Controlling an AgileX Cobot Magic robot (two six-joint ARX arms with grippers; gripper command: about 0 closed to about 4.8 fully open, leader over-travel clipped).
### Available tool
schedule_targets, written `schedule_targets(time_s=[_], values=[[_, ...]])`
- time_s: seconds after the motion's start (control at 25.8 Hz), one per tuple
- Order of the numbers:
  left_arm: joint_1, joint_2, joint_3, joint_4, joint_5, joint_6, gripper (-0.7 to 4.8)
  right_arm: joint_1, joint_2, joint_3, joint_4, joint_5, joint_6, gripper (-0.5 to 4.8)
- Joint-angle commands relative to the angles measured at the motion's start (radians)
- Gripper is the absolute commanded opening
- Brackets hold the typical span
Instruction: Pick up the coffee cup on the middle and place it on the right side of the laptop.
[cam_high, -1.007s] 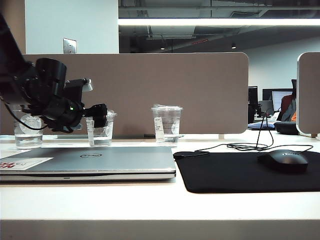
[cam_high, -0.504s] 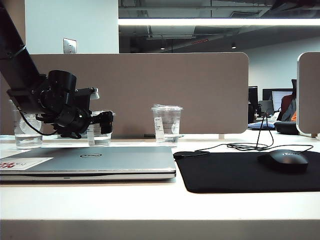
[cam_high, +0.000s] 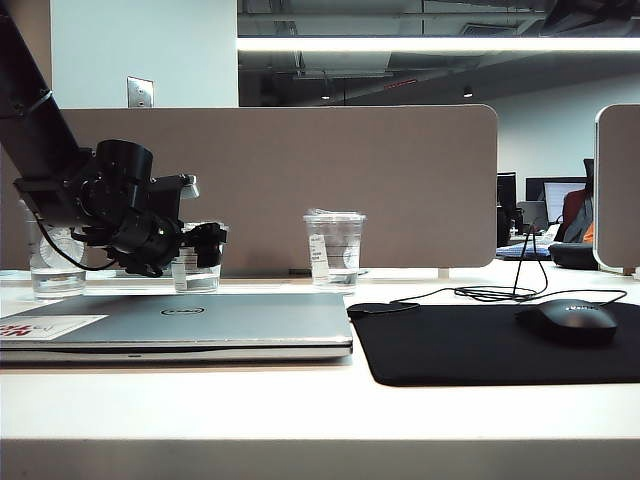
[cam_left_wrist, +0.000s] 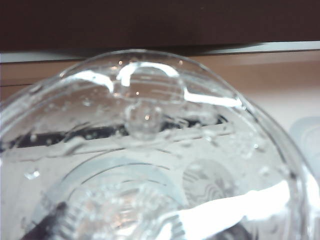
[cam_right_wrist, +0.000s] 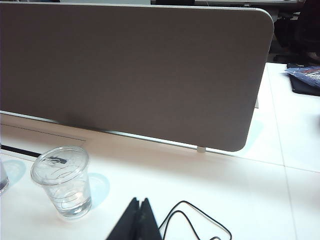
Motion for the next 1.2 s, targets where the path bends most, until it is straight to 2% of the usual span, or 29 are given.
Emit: schedule_targets(time_s=[0.04, 0.19, 0.35, 0.46, 0.54, 0.74, 0.85, 1.01, 1.12, 1.2], values=[[-0.002, -0.005, 0.013, 0.014, 0.023, 0.001, 3.61, 0.002, -0.004, 0.006, 0.017, -0.002, -0.003, -0.05], [-0.002, -0.028, 0.013, 0.016, 0.027, 0.001, 3.61, 0.002, -0.004, 0.006, 0.017, -0.002, -0.003, -0.05], [-0.002, -0.084, 0.013, 0.010, 0.074, 0.001, 3.61, 0.002, -0.004, 0.006, 0.017, -0.002, -0.003, -0.05], [-0.006, -0.132, 0.013, -0.022, 0.132, 0.001, 3.61, 0.002, -0.004, 0.006, 0.017, -0.002, -0.002, -0.05], [-0.018, -0.214, 0.013, -0.088, 0.196, 0.001, 3.61, 0.002, -0.009, 0.006, 0.017, -0.002, -0.002, -0.05], [-0.047, -0.321, 0.013, -0.115, 0.313, 0.001, 3.62, 0.002, -0.031, 0.006, 0.014, -0.002, -0.002, -0.05], [-0.099, -0.388, 0.013, -0.133, 0.396, -0.019, 3.62, 0.002, -0.055, 0.006, 0.010, -0.002, -0.002, -0.05], [-0.167, -0.422, 0.013, -0.169, 0.455, -0.047, 3.62, 0.002, -0.090, 0.006, -0.012, -0.002, -0.002, -0.05], [-0.223, -0.426, 0.013, -0.215, 0.455, -0.063, 3.63, 0.002, -0.127, 0.006, -0.044, -0.002, -0.003, -0.05], [-0.280, -0.426, 0.012, -0.299, 0.416, -0.051, 3.64, 0.002, -0.168, 0.005, -0.072, -0.001, -0.003, -0.05]])
